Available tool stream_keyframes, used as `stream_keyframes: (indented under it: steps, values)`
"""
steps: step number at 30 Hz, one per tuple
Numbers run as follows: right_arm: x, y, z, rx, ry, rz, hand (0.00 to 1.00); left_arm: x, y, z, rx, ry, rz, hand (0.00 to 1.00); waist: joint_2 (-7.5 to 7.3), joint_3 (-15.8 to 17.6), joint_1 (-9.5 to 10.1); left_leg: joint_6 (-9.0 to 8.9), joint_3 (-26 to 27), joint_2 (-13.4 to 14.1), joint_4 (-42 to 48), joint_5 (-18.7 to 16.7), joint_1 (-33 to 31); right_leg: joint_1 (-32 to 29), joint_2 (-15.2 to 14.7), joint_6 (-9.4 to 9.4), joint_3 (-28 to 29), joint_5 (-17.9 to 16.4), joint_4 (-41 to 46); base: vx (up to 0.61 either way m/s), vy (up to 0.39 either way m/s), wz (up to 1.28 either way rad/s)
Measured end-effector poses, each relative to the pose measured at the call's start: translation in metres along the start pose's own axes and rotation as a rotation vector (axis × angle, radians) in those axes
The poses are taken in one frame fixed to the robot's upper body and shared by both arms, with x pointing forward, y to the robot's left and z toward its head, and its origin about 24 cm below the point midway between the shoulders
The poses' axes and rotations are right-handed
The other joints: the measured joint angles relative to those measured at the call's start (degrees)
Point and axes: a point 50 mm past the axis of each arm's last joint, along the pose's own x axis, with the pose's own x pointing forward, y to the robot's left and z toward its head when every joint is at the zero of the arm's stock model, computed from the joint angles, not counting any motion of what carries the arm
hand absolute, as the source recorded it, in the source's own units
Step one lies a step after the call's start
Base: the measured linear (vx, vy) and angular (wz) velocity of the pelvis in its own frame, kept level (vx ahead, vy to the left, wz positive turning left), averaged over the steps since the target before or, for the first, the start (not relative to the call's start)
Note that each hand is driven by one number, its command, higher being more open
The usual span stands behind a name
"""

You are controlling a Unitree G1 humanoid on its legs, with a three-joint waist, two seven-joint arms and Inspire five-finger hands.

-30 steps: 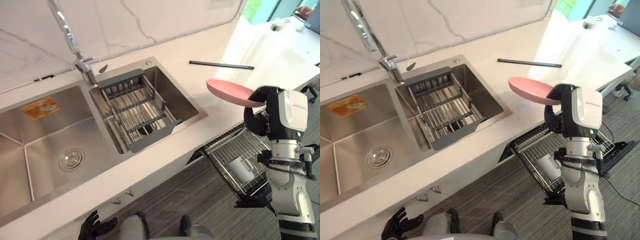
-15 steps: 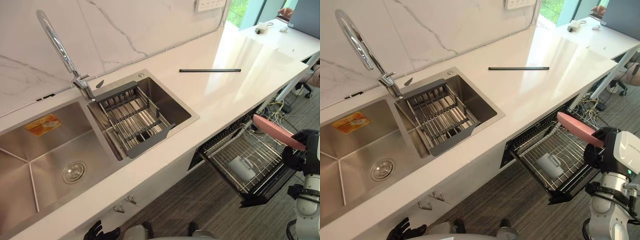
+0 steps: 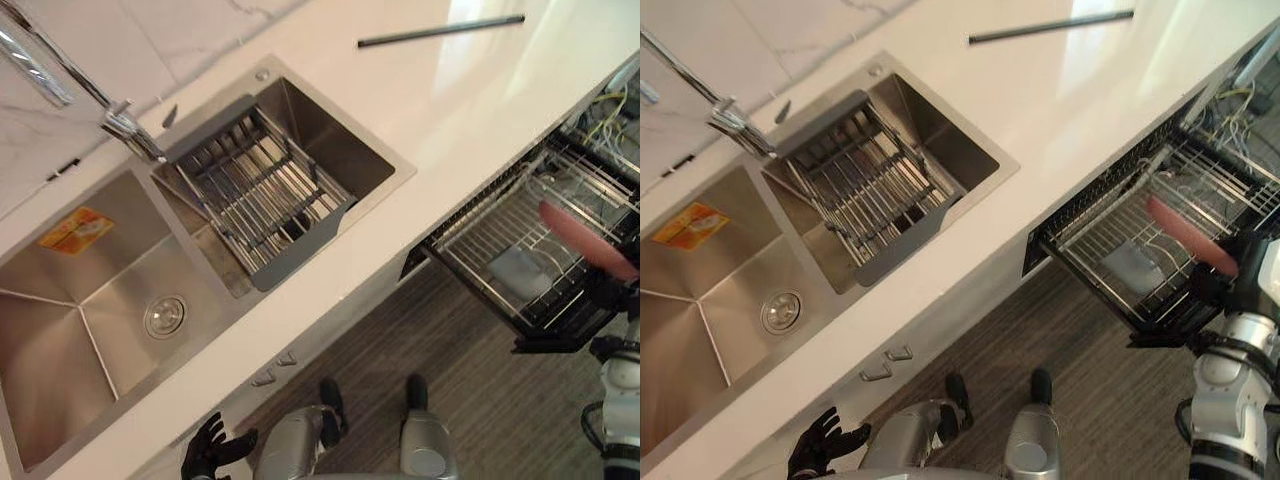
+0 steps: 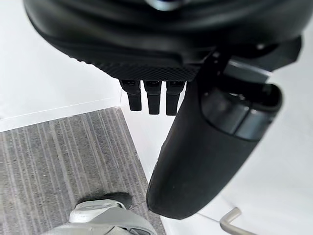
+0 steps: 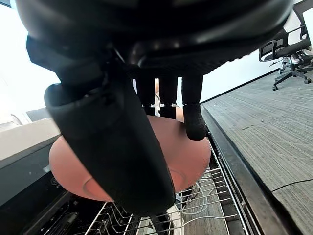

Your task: Walk over to the sink, pick up the cup, carry it to the dishwasher, place the cup inside the dishwasher, then close the dishwasher door

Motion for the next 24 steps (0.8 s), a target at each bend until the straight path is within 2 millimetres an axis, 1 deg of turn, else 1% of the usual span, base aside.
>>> stream_keyframes:
  steps: [2,5,8,12,13,15,18,24]
  values:
    - [0.019,-0.001,0.016,0.032,-0.036,-0.02,0.3,0.004,-0.005,0.01,-0.007,-0.031,-0.009,0.9,-0.12,2.2,0.01,0.06,-0.2,-0.2,0.0,0.0,-1.1,-1.6,0.2,0.09,1.5,0.6,-0.1,0.03,0.01,-0.31]
    - [0.035,0.002,0.027,0.079,-0.048,-0.014,0.3,0.006,-0.008,0.017,0.0,-0.055,-0.023,0.9,0.01,4.4,0.07,0.07,-1.5,-0.5,-0.1,0.0,-2.1,-3.2,0.2,0.17,2.7,0.9,0.1,0.03,0.002,-0.2]
    - [0.038,0.011,0.028,0.102,-0.029,0.022,0.3,0.007,-0.011,0.022,0.014,-0.075,-0.035,0.9,0.04,5.5,0.25,0.08,-1.5,-0.7,-0.5,0.0,-2.6,-3.9,0.3,0.15,2.7,1.0,0.3,0.01,0.0,-0.02]
    - [0.041,0.025,0.03,0.116,-0.008,0.075,0.3,0.01,-0.014,0.028,-0.012,-0.089,-0.035,0.9,0.13,6.0,0.44,0.29,-1.4,-1.0,-0.5,0.2,-3.8,-5.6,0.1,0.14,3.0,1.0,1.0,0.0,0.0,0.0]
    - [0.042,0.027,0.031,0.114,-0.006,0.083,0.9,0.01,-0.015,0.029,-0.015,-0.091,-0.036,0.9,0.13,6.0,0.44,0.31,-1.4,-1.0,-0.5,0.2,-4.0,-5.8,0.1,0.14,3.0,1.0,1.0,0.0,0.0,0.0]
    - [0.042,0.031,0.032,0.114,-0.005,0.099,0.9,0.012,-0.017,0.032,-0.006,-0.099,-0.046,0.9,0.1,6.0,0.65,0.34,-1.4,-1.1,-0.5,0.4,-4.7,-6.5,0.1,0.12,3.1,1.0,1.2,-0.02,0.003,0.0]
    - [0.048,0.029,0.039,0.138,-0.012,0.083,0.9,0.013,-0.018,0.034,0.003,-0.105,-0.053,0.9,0.02,6.1,0.62,0.38,-1.2,-1.1,-0.4,0.5,-5.1,-7.0,0.1,-0.02,3.3,1.1,1.3,0.0,0.0,0.0]
    - [0.048,0.028,0.041,0.141,-0.019,0.08,0.9,0.014,-0.021,0.038,0.008,-0.116,-0.062,0.9,-0.24,6.4,1.14,0.4,-1.3,-1.0,-0.4,0.6,-5.1,-7.0,0.1,-0.06,3.3,1.1,1.3,0.0,0.0,0.0]
